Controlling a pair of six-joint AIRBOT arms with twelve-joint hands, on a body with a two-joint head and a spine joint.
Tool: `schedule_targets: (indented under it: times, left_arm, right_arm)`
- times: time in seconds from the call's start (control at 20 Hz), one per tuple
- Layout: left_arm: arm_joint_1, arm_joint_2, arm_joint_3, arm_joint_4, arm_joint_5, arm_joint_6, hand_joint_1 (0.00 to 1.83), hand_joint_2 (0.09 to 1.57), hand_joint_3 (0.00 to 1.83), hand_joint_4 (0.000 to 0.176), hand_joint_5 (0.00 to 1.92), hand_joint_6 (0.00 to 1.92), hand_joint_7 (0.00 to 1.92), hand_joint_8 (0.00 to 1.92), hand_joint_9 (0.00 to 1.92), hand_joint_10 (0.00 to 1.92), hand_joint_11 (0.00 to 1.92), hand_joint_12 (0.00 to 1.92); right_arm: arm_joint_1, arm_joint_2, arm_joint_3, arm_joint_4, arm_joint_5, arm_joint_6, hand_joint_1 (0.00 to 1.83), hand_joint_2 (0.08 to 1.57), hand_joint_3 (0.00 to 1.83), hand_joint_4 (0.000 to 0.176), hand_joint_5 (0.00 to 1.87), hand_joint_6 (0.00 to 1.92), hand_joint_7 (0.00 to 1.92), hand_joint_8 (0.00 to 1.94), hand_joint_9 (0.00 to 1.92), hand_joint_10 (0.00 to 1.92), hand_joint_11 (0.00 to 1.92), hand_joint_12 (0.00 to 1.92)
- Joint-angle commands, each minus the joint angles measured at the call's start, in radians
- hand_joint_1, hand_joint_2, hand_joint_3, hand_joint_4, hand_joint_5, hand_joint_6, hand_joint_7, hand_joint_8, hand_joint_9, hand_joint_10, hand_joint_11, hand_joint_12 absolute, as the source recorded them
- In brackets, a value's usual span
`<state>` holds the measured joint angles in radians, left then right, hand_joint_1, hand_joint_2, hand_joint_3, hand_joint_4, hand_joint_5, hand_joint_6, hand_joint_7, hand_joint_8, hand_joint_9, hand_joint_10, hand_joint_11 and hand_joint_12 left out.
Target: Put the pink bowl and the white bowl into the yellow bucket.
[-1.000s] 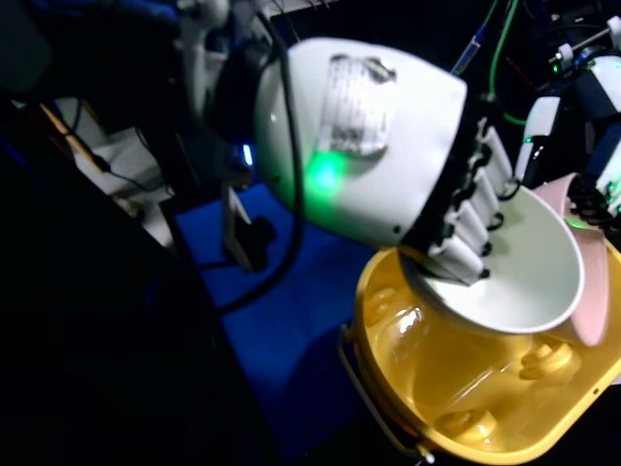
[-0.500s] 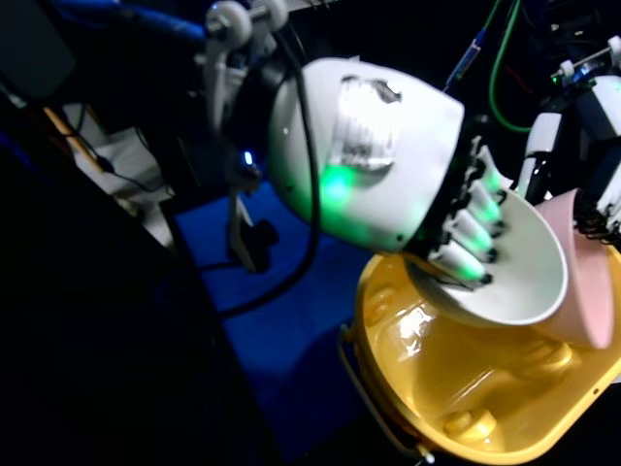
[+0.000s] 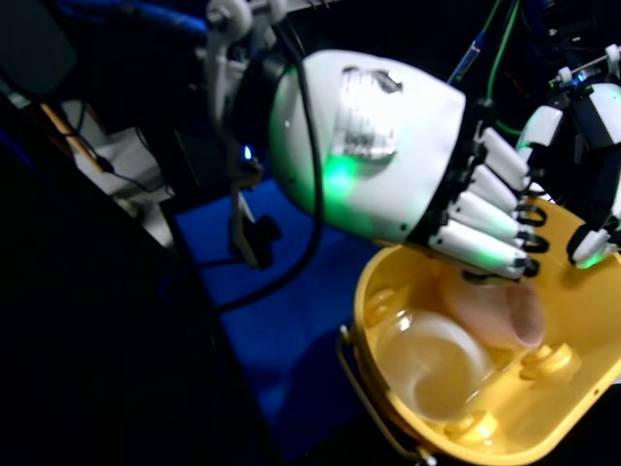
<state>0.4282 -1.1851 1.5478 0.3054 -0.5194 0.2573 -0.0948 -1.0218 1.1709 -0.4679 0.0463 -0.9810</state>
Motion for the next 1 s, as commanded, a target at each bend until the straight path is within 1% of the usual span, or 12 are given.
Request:
schedule_targets:
  times: [0.0, 0.1, 0.15, 0.2, 0.3, 0.35, 0.45, 0.55, 0.65, 0.7, 0.8, 0.95]
  left_arm:
    - [-0.007, -0.002, 0.007, -0.035, -0.117, -0.009, 0.74, 1.01, 0.0, 0.059, 0.36, 0.26, 0.38, 0.05, 0.1, 0.77, 0.0, 1.59]
    - [-0.006, -0.003, 0.007, -0.035, -0.12, -0.009, 0.66, 0.97, 0.0, 0.072, 0.32, 0.16, 0.29, 0.0, 0.08, 0.6, 0.0, 1.52]
    - [-0.006, -0.003, 0.007, -0.036, -0.122, -0.009, 0.59, 0.97, 0.0, 0.102, 0.24, 0.09, 0.19, 0.0, 0.02, 0.54, 0.0, 1.53]
    - [-0.006, -0.003, 0.007, -0.036, -0.123, -0.009, 0.59, 0.97, 0.0, 0.102, 0.24, 0.09, 0.19, 0.0, 0.02, 0.54, 0.0, 1.53]
    - [-0.006, -0.001, 0.004, -0.035, -0.133, -0.008, 0.62, 0.97, 0.0, 0.12, 0.19, 0.04, 0.13, 0.0, 0.0, 0.48, 0.0, 1.44]
    - [-0.007, 0.001, 0.002, -0.035, -0.137, -0.008, 0.63, 0.97, 0.0, 0.12, 0.18, 0.04, 0.13, 0.0, 0.0, 0.46, 0.0, 1.42]
    - [-0.009, 0.006, -0.002, -0.035, -0.144, -0.008, 0.72, 0.96, 0.0, 0.109, 0.21, 0.03, 0.12, 0.0, 0.0, 0.39, 0.0, 1.25]
    - [-0.01, 0.012, -0.009, -0.033, -0.159, -0.008, 0.79, 0.96, 0.0, 0.092, 0.24, 0.04, 0.15, 0.01, 0.02, 0.41, 0.0, 1.3]
    - [-0.019, 0.022, -0.023, -0.032, -0.183, -0.008, 0.81, 0.97, 0.0, 0.092, 0.27, 0.04, 0.16, 0.01, 0.0, 0.48, 0.0, 1.38]
    - [-0.026, 0.032, -0.032, -0.031, -0.197, -0.007, 0.84, 0.97, 0.0, 0.041, 0.28, 0.04, 0.16, 0.0, 0.0, 0.47, 0.0, 1.36]
    - [-0.04, 0.052, -0.051, -0.032, -0.216, 0.012, 0.82, 1.0, 0.01, 0.026, 0.37, 0.07, 0.29, 0.04, 0.07, 0.54, 0.0, 1.5]
    - [-0.059, 0.078, -0.081, -0.034, -0.234, 0.056, 0.8, 1.02, 0.01, 0.019, 0.4, 0.08, 0.29, 0.01, 0.06, 0.59, 0.0, 1.51]
  right_arm:
    - [0.011, 0.004, -0.007, 0.004, 0.104, 0.001, 0.78, 1.03, 0.0, 0.0, 0.34, 0.59, 0.46, 0.05, 0.23, 0.46, 0.0, 1.38]
    - [0.011, 0.008, -0.012, 0.003, 0.104, 0.001, 0.74, 1.03, 0.0, 0.0, 0.3, 0.58, 0.44, 0.03, 0.22, 0.47, 0.0, 1.37]
    - [0.011, 0.012, -0.016, 0.003, 0.105, 0.001, 0.72, 1.03, 0.0, 0.0, 0.27, 0.57, 0.41, 0.02, 0.19, 0.47, 0.0, 1.36]
    - [0.011, 0.014, -0.017, 0.003, 0.105, 0.001, 0.72, 1.03, 0.0, 0.0, 0.27, 0.57, 0.41, 0.02, 0.19, 0.47, 0.0, 1.36]
    - [0.012, 0.023, -0.025, 0.004, 0.108, 0.001, 0.71, 1.03, 0.0, 0.0, 0.21, 0.64, 0.41, 0.01, 0.1, 0.71, 0.0, 1.42]
    - [0.012, 0.027, -0.03, 0.004, 0.113, 0.001, 0.7, 1.03, 0.0, 0.0, 0.2, 0.67, 0.41, 0.01, 0.07, 0.77, 0.0, 1.45]
    - [0.014, 0.034, -0.04, 0.004, 0.128, 0.001, 0.66, 1.04, 0.0, 0.0, 0.22, 0.63, 0.39, 0.0, 0.03, 0.89, 0.0, 1.69]
    - [0.021, 0.05, -0.051, 0.004, 0.145, 0.001, 0.67, 1.03, 0.0, 0.0, 0.22, 0.67, 0.39, 0.0, 0.02, 0.93, 0.0, 1.7]
    - [0.034, 0.081, -0.079, 0.005, 0.174, 0.002, 0.68, 1.03, 0.0, 0.0, 0.2, 0.71, 0.39, 0.0, 0.0, 0.99, 0.0, 1.69]
    - [0.04, 0.1, -0.095, 0.006, 0.195, 0.002, 0.71, 1.03, 0.0, 0.0, 0.19, 0.72, 0.4, 0.01, 0.0, 1.05, 0.0, 1.69]
    - [0.049, 0.121, -0.113, 0.006, 0.22, 0.002, 0.77, 1.03, 0.0, 0.0, 0.16, 0.75, 0.39, 0.01, 0.0, 1.03, 0.0, 1.66]
    - [0.061, 0.143, -0.128, 0.006, 0.241, 0.003, 0.83, 0.99, 0.0, 0.0, 0.16, 0.8, 0.39, 0.02, 0.0, 0.97, 0.0, 1.62]
